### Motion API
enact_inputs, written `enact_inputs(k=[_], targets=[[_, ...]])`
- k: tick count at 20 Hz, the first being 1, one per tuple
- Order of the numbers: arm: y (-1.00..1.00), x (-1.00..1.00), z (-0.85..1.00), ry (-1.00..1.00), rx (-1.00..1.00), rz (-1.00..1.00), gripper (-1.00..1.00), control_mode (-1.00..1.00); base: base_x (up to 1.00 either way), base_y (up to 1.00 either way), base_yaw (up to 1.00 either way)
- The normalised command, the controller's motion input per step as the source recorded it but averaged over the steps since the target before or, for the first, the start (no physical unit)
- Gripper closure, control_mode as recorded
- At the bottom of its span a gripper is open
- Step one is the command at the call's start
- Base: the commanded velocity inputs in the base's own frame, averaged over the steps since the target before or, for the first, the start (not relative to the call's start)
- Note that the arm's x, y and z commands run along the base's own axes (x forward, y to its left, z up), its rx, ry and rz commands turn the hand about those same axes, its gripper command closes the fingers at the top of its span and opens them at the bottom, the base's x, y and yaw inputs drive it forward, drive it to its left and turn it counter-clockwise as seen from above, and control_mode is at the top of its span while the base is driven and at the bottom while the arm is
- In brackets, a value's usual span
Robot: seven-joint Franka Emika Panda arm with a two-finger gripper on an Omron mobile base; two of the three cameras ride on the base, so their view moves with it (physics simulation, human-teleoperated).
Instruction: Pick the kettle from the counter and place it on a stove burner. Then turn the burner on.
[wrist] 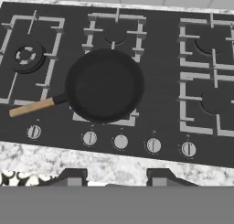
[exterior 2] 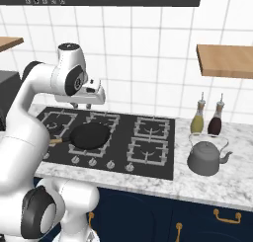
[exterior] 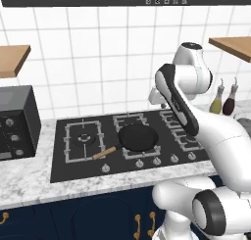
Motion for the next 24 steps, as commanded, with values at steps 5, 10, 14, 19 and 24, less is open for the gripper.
enact_inputs(k=[5,10,14,19,24], targets=[[-0.07,-0.23,0.0,0.0,0.0,-0.01,-1.0,-1.0,0.0,0.0,0.0],[-0.39,-0.39,-0.04,-0.01,0.0,-0.07,-1.0,-1.0,0.0,0.0,0.0],[-0.48,-0.41,-0.07,-0.03,0.0,-0.09,-1.0,-1.0,0.0,0.0,0.0],[-0.45,-0.29,-0.07,-0.06,0.0,-0.09,-1.0,-1.0,0.0,0.0,0.0],[-0.35,-0.13,-0.05,-0.01,0.0,-0.11,-1.0,-1.0,0.0,0.0,0.0]])
